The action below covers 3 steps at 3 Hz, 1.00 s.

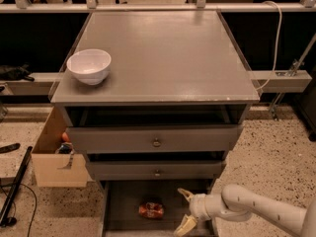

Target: Pick coke can from bottom drawer and place on counter

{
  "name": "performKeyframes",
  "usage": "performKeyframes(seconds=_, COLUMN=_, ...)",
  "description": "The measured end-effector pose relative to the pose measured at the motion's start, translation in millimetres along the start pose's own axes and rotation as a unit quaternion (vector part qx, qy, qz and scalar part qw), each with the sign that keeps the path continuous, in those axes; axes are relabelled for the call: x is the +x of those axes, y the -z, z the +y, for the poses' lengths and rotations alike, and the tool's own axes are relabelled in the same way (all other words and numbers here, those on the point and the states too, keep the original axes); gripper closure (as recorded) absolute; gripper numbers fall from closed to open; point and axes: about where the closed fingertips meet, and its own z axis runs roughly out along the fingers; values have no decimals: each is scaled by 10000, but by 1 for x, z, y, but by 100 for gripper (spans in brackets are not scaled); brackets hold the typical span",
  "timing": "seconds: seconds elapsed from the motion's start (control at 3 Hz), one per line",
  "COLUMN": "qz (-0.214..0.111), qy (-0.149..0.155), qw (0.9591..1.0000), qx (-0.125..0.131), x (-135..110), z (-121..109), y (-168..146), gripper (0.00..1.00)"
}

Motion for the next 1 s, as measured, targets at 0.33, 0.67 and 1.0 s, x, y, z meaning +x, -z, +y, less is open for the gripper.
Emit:
performKeyframes(seconds=0.33, qz=-1, qy=-1, qw=10000, qx=-1, x=0, z=0, y=0, gripper=0)
performKeyframes(seconds=0.67, qz=-91, qy=-117, qw=9998, qx=-137, x=6, z=1, y=-14, gripper=0)
performKeyframes(seconds=1.0, qz=-94, qy=-201, qw=9992, qx=-325, x=22, z=-4, y=-47, gripper=0)
